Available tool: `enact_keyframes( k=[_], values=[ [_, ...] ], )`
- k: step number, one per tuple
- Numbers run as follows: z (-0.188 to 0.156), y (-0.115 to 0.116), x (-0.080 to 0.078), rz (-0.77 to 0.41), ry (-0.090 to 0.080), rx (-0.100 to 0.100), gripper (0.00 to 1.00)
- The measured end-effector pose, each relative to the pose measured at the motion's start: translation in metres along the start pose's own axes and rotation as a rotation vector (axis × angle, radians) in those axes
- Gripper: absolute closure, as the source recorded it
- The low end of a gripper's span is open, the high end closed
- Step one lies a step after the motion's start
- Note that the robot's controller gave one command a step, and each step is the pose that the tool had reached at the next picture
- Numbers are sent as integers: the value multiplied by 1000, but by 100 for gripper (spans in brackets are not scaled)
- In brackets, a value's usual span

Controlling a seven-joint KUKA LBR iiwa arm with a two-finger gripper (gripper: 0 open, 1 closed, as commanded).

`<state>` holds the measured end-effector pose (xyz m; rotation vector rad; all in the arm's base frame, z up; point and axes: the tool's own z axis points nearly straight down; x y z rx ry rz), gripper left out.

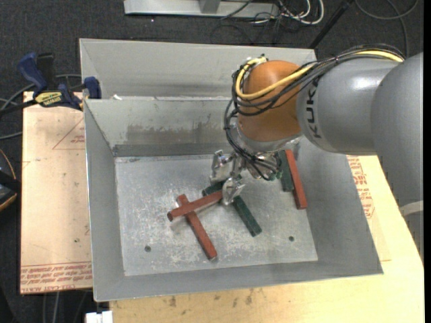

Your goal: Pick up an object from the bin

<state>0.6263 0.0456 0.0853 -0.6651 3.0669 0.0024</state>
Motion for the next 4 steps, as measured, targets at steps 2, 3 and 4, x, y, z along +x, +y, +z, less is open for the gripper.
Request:
enact_keyframes(
  k=[2,3,4],
  values=[
    [-27,0,-2,6,4,-1,100],
    [-60,-2,1,17,1,0,100],
    [-176,12,-3,38,0,0,100]
  ],
)
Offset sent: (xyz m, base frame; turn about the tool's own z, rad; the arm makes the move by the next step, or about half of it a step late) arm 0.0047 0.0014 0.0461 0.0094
